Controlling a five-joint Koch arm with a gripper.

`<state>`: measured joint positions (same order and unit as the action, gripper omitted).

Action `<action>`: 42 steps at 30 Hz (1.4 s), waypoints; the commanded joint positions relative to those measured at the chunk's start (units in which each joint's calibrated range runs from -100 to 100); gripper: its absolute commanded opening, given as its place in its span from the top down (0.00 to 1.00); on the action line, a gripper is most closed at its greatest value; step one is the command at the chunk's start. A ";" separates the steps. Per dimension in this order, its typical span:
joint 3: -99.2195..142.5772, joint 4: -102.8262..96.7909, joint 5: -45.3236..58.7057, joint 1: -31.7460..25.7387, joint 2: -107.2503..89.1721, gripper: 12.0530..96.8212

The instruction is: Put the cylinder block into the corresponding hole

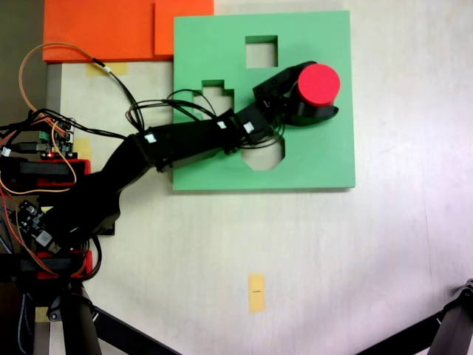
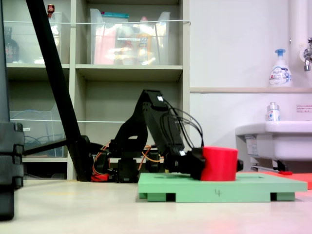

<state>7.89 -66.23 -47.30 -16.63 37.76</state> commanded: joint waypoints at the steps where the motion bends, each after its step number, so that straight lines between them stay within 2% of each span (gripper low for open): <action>1: -5.30 1.47 -0.59 0.78 3.44 0.71; 16: -2.50 1.18 -0.88 0.63 8.89 0.69; 21: -2.31 0.60 -0.88 0.54 8.75 0.63; 25: -1.11 -0.55 -1.03 0.44 7.91 0.52; 32: 3.08 -4.40 -1.07 0.49 5.82 0.48; 38: 5.87 -6.81 -1.32 0.34 4.28 0.37; 42: 6.37 -7.97 -1.32 0.29 4.28 0.37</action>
<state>11.22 -71.61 -48.18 -16.43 41.59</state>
